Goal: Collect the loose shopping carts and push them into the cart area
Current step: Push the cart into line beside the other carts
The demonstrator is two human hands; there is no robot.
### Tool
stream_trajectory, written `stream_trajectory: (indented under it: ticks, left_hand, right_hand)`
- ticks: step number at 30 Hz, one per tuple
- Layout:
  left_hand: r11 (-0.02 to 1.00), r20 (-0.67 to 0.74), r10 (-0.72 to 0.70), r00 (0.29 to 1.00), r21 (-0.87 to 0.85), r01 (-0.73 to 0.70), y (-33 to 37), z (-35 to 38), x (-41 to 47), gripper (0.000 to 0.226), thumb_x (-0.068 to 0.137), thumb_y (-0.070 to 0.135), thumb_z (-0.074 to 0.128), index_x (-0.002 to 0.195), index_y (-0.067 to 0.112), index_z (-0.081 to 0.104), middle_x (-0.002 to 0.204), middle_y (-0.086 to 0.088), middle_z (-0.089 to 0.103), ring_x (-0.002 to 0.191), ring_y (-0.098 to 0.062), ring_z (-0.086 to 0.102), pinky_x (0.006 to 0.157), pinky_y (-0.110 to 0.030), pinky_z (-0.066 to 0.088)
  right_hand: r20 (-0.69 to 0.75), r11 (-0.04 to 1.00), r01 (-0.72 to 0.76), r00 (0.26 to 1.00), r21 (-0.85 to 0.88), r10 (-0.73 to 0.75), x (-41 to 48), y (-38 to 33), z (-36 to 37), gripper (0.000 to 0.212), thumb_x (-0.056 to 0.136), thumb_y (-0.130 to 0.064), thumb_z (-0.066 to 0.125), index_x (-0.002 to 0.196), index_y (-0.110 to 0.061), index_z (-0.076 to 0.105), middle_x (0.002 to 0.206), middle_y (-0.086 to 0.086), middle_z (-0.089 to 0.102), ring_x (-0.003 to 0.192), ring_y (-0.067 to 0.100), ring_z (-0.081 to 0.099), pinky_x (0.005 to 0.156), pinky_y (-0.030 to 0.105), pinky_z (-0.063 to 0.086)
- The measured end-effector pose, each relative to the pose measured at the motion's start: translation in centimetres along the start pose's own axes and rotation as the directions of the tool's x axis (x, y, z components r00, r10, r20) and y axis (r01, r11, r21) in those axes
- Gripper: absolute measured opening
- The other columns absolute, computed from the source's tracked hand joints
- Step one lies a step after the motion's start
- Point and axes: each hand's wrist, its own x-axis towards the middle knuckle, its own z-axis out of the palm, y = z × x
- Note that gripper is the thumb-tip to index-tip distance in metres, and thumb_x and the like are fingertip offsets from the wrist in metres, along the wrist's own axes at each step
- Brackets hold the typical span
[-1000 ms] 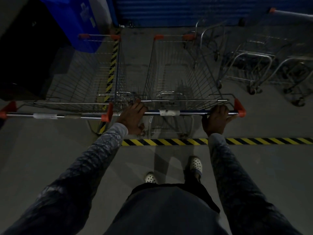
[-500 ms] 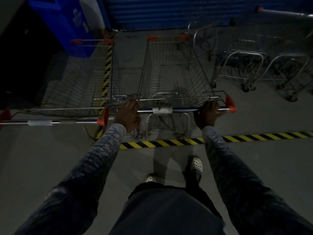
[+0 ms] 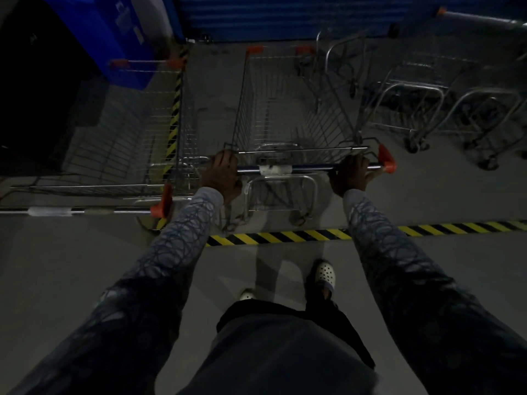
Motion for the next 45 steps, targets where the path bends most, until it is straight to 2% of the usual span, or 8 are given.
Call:
stream_trajectory:
  ticks: [3, 9, 14, 26, 30, 35, 40, 45]
  left_hand:
    - [0.999, -0.002, -0.039, 0.999, -0.010, 0.039, 0.3, -0.3, 1.5, 0.073, 0.082, 0.031, 0.064, 0.142, -0.004, 0.043, 0.144, -0.024, 0.042, 0.131, -0.041, 0.040, 0.105, -0.049, 0.034]
    - [0.997, -0.017, -0.076, 0.997, -0.022, 0.076, 0.3, -1.2, 4.1, 0.075, 0.081, 0.031, 0.068, 0.143, -0.002, 0.043, 0.144, -0.021, 0.044, 0.130, -0.039, 0.043, 0.105, -0.048, 0.032]
    - [0.997, -0.015, -0.075, 0.997, -0.011, 0.075, 0.9, -1.1, 5.8, 0.080, 0.071, 0.026, 0.071, 0.141, -0.002, 0.046, 0.143, -0.021, 0.047, 0.127, -0.039, 0.046, 0.104, -0.048, 0.035]
    - [0.993, 0.000, -0.110, 0.994, -0.045, 0.110, 0.6, -1.4, 13.1, 0.080, 0.074, 0.025, 0.068, 0.144, -0.002, 0.040, 0.148, -0.023, 0.039, 0.130, -0.041, 0.040, 0.108, -0.049, 0.031]
    - [0.986, -0.012, -0.159, 0.987, -0.055, 0.158, 1.4, -1.8, 18.6, 0.084, 0.071, 0.023, 0.071, 0.144, -0.004, 0.039, 0.149, -0.025, 0.035, 0.130, -0.044, 0.038, 0.107, -0.050, 0.032]
    - [0.966, 0.006, -0.246, 0.969, -0.073, 0.246, 1.8, -2.3, 27.8, 0.093, 0.059, 0.024, 0.080, 0.138, -0.007, 0.044, 0.143, -0.030, 0.040, 0.124, -0.047, 0.042, 0.102, -0.052, 0.039]
    - [0.954, -0.033, -0.289, 0.957, -0.096, 0.285, 2.6, -3.4, 37.7, 0.094, 0.062, 0.031, 0.083, 0.139, -0.004, 0.043, 0.143, -0.025, 0.039, 0.125, -0.043, 0.039, 0.101, -0.049, 0.040]
    - [0.962, 0.010, -0.253, 0.967, -0.105, 0.253, 4.0, -4.4, 43.9, 0.094, 0.072, 0.032, 0.079, 0.150, 0.004, 0.035, 0.150, -0.020, 0.034, 0.134, -0.039, 0.033, 0.107, -0.046, 0.035]
  right_hand:
    - [0.081, 0.998, 0.015, 0.997, -0.053, -0.011, 1.9, 0.4, 0.4, 0.058, 0.087, -0.051, 0.052, 0.120, -0.004, 0.057, 0.131, 0.020, 0.046, 0.130, 0.037, 0.036, 0.112, 0.070, 0.021]
    - [0.119, 0.998, 0.002, 0.993, -0.055, 0.005, 4.4, -0.1, 0.8, 0.071, 0.081, -0.058, 0.043, 0.125, -0.003, 0.055, 0.138, 0.023, 0.043, 0.134, 0.039, 0.032, 0.113, 0.071, 0.016]
    - [0.050, 0.998, -0.035, 0.998, -0.044, 0.037, 5.5, -0.2, -0.4, 0.053, 0.091, -0.040, 0.061, 0.129, -0.004, 0.052, 0.140, 0.018, 0.041, 0.136, 0.035, 0.033, 0.113, 0.075, 0.007]
    - [0.043, 0.998, 0.025, 0.999, -0.053, -0.023, 15.7, -1.7, 0.0, 0.054, 0.089, -0.038, 0.059, 0.130, -0.003, 0.052, 0.140, 0.024, 0.042, 0.139, 0.041, 0.030, 0.110, 0.078, 0.006]
    - [0.032, 0.990, 0.131, 0.991, -0.051, -0.129, 22.4, -2.1, -0.7, 0.060, 0.087, -0.045, 0.049, 0.128, -0.001, 0.051, 0.140, 0.027, 0.044, 0.137, 0.041, 0.032, 0.111, 0.075, 0.012]
    - [0.043, 0.965, 0.251, 0.968, -0.082, -0.248, 31.6, -3.2, -2.2, 0.070, 0.095, -0.044, 0.055, 0.148, -0.002, 0.037, 0.151, 0.021, 0.039, 0.143, 0.035, 0.030, 0.114, 0.070, 0.004]
    - [-0.001, 0.922, 0.379, 0.925, -0.080, -0.381, 42.1, -2.4, -2.6, 0.062, 0.094, -0.046, 0.060, 0.141, -0.006, 0.051, 0.145, 0.016, 0.051, 0.143, 0.035, 0.035, 0.119, 0.066, 0.002]
    - [0.065, 0.945, 0.307, 0.951, -0.113, -0.301, 46.1, -1.1, -3.8, 0.066, 0.099, -0.046, 0.051, 0.149, -0.005, 0.041, 0.153, 0.016, 0.041, 0.148, 0.034, 0.025, 0.116, 0.062, -0.006]
